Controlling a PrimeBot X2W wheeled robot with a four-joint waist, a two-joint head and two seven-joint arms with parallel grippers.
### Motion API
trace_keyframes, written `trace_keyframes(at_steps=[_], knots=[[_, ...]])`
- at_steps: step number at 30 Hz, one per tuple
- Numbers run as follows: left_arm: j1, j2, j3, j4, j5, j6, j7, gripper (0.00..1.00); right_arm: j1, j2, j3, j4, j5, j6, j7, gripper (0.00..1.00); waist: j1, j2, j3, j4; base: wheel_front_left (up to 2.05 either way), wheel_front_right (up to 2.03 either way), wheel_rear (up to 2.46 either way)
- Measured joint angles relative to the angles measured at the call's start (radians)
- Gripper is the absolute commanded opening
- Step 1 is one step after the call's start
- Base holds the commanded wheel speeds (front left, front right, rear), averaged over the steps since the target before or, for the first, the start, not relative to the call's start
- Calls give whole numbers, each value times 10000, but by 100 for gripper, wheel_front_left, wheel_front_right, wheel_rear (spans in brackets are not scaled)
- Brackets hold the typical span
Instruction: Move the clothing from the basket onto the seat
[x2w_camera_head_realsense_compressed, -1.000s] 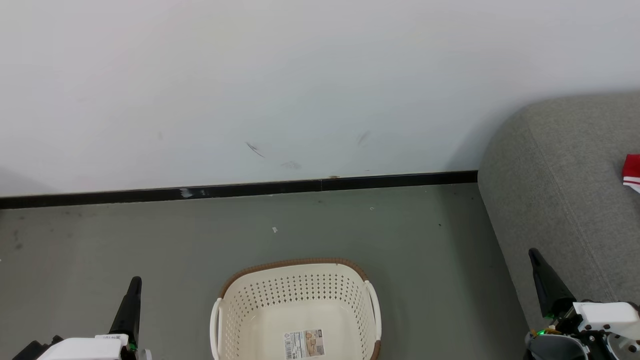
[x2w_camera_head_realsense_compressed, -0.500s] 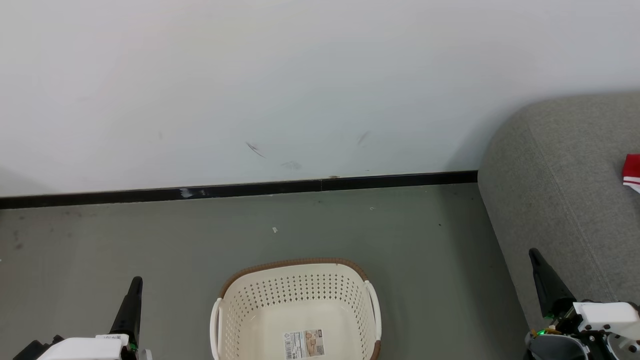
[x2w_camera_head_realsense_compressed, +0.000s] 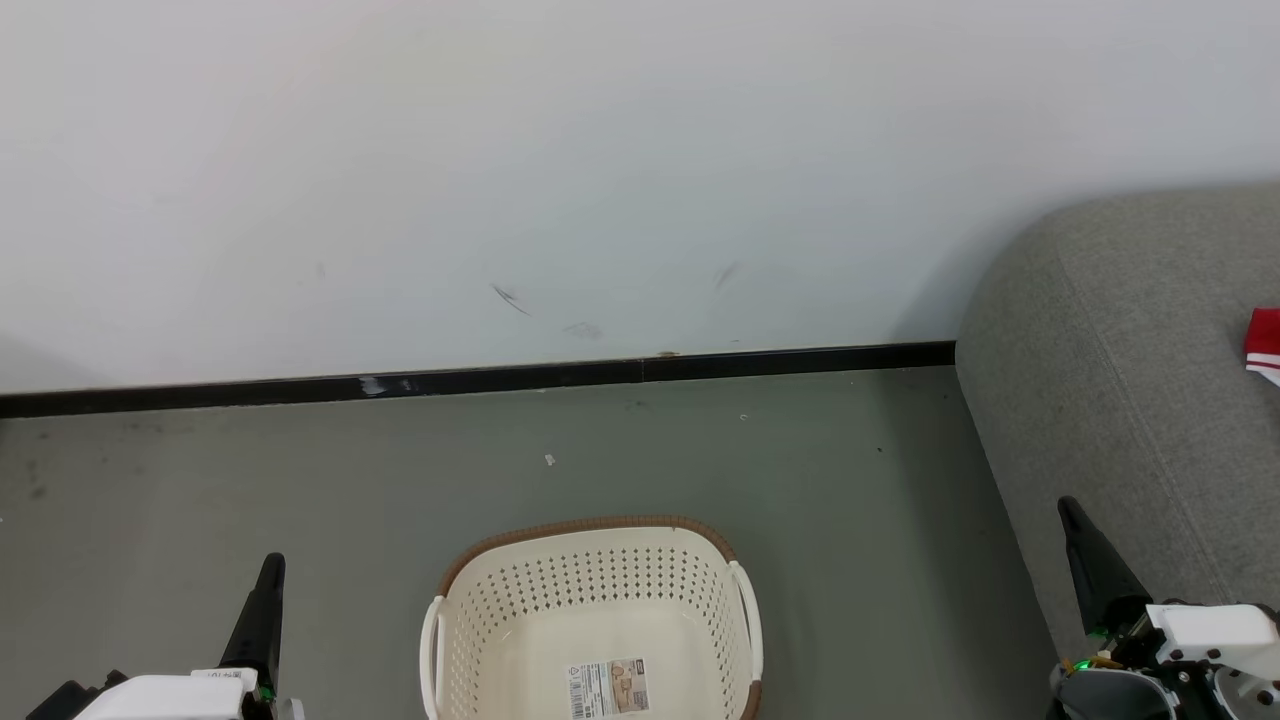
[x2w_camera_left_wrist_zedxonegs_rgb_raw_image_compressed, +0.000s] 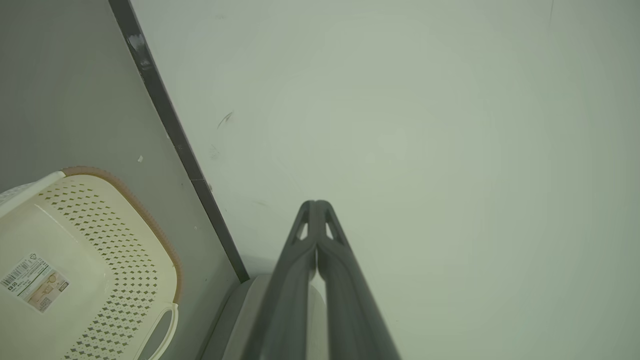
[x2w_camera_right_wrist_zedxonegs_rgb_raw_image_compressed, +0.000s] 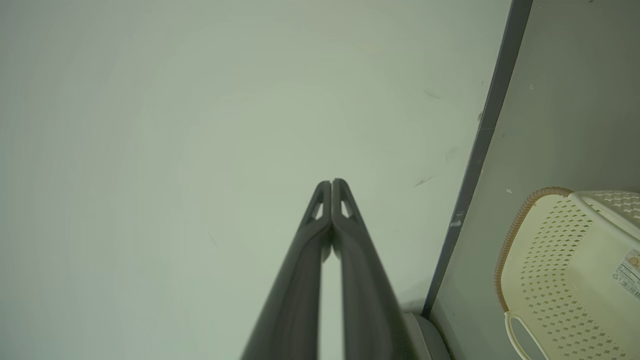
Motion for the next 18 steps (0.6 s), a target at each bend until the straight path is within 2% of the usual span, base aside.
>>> trace_keyframes(at_steps=[18], knots=[[-5, -2, 13, 2, 2, 0, 0, 0, 0, 13, -17, 2, -2, 0, 35, 0, -1, 0, 0, 0, 0, 0, 0]])
